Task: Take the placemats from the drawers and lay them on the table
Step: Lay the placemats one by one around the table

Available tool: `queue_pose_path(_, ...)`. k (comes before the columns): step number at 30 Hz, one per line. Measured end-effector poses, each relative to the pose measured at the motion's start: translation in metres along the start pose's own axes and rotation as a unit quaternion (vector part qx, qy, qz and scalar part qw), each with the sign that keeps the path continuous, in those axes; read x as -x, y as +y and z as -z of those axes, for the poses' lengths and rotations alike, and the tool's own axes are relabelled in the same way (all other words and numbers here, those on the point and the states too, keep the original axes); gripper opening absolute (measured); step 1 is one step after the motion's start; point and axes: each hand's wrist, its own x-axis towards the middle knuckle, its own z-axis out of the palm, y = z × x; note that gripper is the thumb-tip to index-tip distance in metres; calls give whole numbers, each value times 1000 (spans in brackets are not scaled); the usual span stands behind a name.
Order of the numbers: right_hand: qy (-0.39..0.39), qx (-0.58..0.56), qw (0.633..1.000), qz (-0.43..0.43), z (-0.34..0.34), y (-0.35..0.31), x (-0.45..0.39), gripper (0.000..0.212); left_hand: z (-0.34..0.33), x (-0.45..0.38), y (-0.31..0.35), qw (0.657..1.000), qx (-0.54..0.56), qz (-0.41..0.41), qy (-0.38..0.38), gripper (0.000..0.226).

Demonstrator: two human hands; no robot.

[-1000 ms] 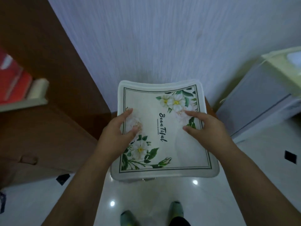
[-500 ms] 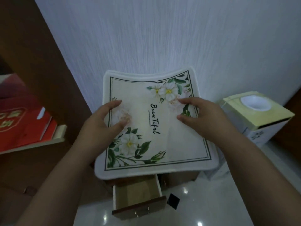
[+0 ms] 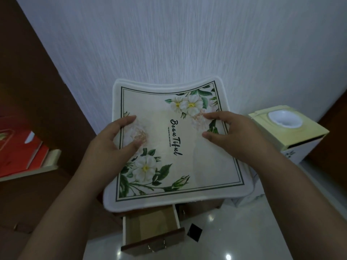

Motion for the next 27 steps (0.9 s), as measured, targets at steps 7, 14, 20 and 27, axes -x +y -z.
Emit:
queue_pose_path(7, 6, 28, 998, -51, 13, 19, 15, 49, -27, -12, 4, 999, 5, -4, -38, 46)
queue_pose_path(14, 39, 36, 987, -151, 22, 41, 37, 49, -69, -47, -3, 990, 30, -31, -135, 44)
queue_pose_path(20, 97, 39, 960, -259, 22, 42, 68, 48, -111, -80, -11, 966, 89, -70, -233, 43)
queue_pose_path(27, 182, 40, 896, -403, 8, 27, 126, 51, -160, -99, -5, 906, 43, -176, -382, 47)
